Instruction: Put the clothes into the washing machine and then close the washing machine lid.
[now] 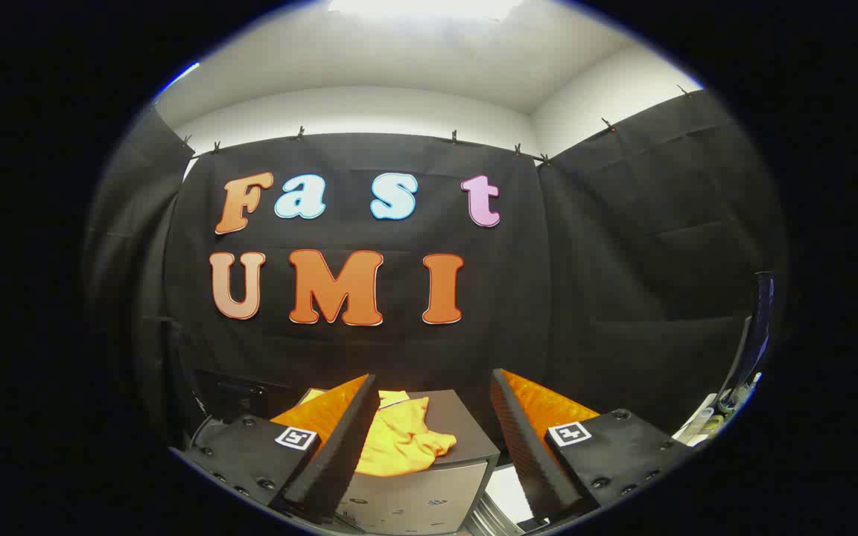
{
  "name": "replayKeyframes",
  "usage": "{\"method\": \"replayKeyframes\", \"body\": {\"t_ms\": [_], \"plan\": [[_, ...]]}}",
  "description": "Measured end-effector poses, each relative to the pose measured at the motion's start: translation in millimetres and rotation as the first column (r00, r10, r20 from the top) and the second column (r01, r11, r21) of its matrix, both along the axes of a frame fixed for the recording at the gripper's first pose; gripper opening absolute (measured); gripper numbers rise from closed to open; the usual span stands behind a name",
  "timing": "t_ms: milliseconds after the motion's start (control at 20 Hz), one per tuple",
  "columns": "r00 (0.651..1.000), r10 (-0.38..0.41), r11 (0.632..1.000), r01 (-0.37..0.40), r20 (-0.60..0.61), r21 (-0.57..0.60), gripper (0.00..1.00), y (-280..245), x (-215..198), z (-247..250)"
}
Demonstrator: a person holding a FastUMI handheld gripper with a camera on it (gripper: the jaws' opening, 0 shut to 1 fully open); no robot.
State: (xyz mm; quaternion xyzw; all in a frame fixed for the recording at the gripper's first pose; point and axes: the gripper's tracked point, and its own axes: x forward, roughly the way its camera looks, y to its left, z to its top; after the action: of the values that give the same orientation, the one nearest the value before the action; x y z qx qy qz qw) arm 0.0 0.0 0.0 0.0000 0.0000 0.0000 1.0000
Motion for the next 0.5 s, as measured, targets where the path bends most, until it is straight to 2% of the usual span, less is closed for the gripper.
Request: {"method": "replayKeyframes", "body": {"t_ms": [500], "plan": [[0.999, -0.033, 0.999, 0.032, 0.010, 0.034, 0.97, -10.3, 0.5, 0.0]]}}
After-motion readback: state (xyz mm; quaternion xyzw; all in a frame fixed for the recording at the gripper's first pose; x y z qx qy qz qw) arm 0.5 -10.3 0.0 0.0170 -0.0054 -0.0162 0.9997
